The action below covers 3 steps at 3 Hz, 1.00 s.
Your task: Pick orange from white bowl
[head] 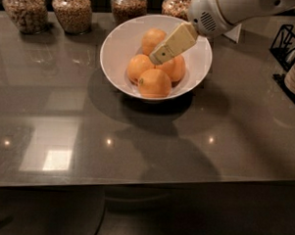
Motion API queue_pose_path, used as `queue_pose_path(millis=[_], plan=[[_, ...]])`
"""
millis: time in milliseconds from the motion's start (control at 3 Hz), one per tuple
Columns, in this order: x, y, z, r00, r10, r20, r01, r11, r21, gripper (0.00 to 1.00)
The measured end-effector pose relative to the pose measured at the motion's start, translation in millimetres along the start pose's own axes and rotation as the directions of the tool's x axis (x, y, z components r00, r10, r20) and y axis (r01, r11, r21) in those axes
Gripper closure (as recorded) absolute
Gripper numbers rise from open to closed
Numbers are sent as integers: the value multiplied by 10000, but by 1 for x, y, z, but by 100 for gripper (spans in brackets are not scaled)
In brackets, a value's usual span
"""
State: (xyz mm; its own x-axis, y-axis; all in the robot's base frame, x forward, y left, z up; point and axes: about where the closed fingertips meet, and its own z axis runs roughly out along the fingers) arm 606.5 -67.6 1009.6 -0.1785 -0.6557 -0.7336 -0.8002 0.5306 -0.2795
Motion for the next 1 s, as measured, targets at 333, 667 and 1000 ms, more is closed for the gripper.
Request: queue_pose_path(millis=[333, 667, 1000], plan=[[-5, -24, 35, 9955, 861, 392, -900, 9898, 1104, 0], [-25, -66, 55, 9858, 1211, 1160, -1472, 9561, 2535, 0], [-41, -80, 49, 9726, 1381, 1871, -1902, 9355, 2979, 0]])
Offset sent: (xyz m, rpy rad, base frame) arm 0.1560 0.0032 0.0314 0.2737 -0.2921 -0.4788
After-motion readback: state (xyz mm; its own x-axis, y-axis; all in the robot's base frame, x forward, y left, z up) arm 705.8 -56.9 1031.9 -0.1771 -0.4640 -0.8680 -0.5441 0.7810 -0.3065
